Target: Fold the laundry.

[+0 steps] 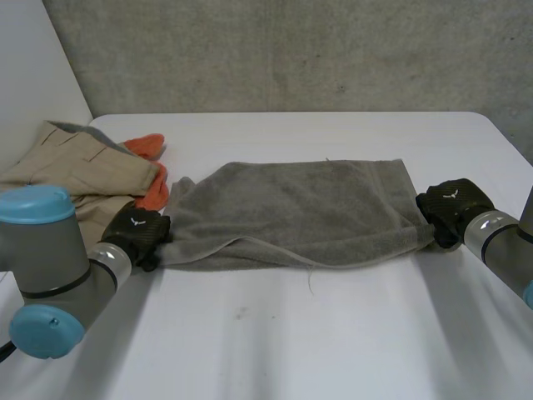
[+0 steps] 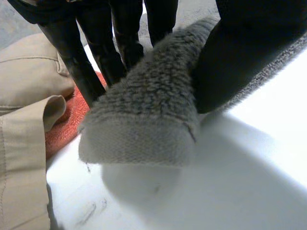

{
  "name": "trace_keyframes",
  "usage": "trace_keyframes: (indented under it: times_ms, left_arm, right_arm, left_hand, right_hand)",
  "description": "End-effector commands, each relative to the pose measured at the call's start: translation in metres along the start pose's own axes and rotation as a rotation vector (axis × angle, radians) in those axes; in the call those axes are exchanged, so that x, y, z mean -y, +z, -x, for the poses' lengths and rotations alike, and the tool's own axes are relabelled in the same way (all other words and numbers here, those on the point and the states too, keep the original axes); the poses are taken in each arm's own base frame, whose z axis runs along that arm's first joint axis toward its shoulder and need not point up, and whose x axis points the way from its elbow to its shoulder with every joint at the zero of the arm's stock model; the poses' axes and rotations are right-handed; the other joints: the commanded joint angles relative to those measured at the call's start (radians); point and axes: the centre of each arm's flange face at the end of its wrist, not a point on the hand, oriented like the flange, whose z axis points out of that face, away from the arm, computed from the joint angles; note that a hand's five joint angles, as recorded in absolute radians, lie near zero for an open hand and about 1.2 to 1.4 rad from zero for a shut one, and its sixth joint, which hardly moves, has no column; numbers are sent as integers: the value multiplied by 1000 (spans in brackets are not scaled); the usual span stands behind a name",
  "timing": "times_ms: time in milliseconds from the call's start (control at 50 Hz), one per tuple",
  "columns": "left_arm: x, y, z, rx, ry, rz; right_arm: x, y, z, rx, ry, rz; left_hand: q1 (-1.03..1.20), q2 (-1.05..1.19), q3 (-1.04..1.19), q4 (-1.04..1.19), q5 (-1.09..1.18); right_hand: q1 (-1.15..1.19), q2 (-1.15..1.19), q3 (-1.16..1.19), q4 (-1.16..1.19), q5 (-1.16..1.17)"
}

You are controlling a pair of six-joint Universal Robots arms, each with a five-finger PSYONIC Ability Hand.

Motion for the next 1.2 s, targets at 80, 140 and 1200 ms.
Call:
trace_keyframes:
  times_ms: [80, 140, 1200]
  left_arm:
    - [41, -44, 9, 27, 7, -99]
    - [57, -73, 12, 24, 8, -115]
    - [270, -27, 97, 262, -152, -1015]
  right_arm:
    - [16, -16, -11, -14, -76, -10]
    - [32, -40, -22, -25, -172, -8]
    - [214, -49, -160, -675, -94, -722]
  left_hand:
    - [248, 245, 255, 249, 266]
    - [248, 245, 255, 249, 266]
    - [248, 245, 255, 249, 266]
  right_hand:
    - [405, 222, 215, 207, 225]
    - [405, 222, 215, 207, 225]
    - [405, 222, 215, 207, 225]
